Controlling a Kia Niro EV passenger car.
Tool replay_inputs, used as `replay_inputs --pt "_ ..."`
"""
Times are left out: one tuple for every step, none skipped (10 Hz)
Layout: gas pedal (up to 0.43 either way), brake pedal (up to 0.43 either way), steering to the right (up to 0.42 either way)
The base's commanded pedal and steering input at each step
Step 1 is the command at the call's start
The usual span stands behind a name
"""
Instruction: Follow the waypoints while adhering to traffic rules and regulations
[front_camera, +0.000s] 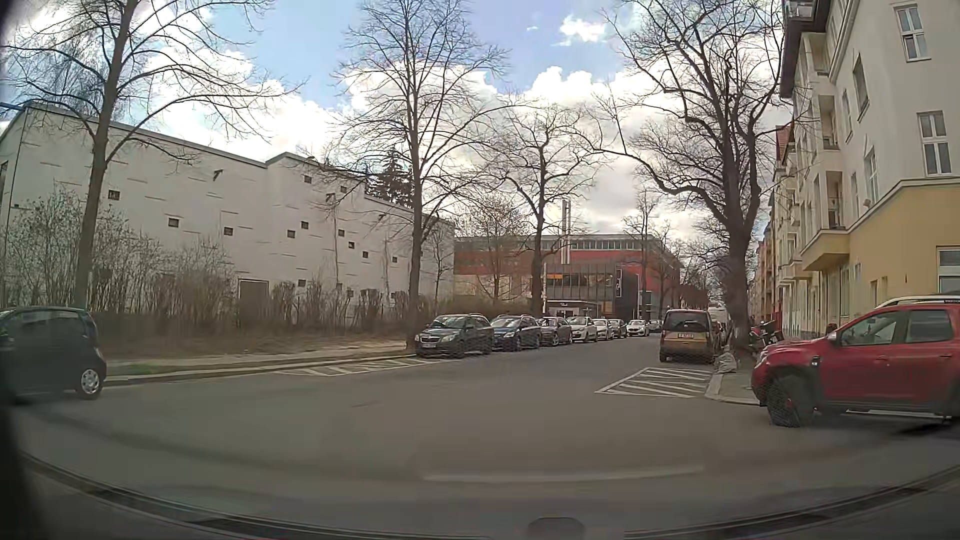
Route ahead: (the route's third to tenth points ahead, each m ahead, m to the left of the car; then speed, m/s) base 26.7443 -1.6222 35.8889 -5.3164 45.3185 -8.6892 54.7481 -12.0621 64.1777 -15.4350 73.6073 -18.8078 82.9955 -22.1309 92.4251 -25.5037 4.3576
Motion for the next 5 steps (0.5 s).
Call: replay_inputs --pt "0.138 0.03 0.072" --pt "0.11 0.03 0.072" --pt "0.067 0.03 0.072" --pt "0.059 0.03 0.072" --pt "0.059 0.03 0.072"
